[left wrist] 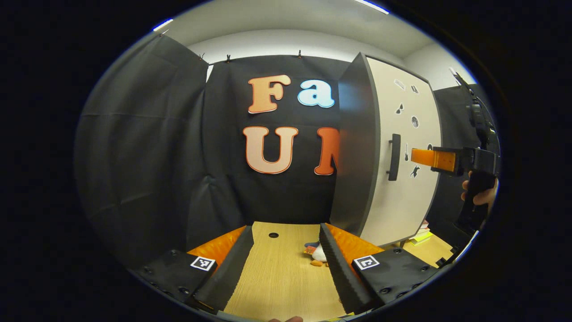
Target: Open the cabinet door with the right hand, grasp the bottle in the cabinet with the left hand and place it on the coaster, then close the cabinet door with the right hand.
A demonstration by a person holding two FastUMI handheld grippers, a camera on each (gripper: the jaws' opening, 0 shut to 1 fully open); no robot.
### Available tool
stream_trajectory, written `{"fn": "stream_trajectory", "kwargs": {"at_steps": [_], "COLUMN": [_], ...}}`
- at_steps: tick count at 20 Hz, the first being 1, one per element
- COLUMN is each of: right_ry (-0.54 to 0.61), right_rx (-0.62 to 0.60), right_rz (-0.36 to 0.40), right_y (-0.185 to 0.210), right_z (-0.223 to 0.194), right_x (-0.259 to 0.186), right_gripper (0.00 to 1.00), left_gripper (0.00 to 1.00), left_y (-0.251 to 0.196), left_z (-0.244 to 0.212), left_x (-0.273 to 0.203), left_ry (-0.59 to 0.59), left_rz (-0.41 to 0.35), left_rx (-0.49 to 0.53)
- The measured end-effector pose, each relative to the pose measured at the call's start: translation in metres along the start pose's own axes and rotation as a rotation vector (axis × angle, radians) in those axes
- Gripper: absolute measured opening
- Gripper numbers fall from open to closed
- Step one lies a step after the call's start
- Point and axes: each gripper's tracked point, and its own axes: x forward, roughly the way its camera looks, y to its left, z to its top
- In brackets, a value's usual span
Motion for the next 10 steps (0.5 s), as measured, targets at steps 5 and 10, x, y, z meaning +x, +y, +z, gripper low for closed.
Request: {"fn": "stream_trajectory", "kwargs": {"at_steps": [5,10], "right_ry": [0.032,0.053], "right_rx": [0.012,0.012], "right_rz": [-0.011,-0.012], "right_y": [-0.004,-0.003], "right_z": [-0.011,-0.021], "right_x": [0.056,0.096], "right_gripper": [0.95,0.88], "left_gripper": [0.96,0.97], "left_y": [0.025,0.048], "left_z": [-0.007,-0.021], "left_x": [0.021,0.036], "left_ry": [0.017,0.05], "left_rz": [0.033,0.069], "left_rx": [-0.012,0.004]}}
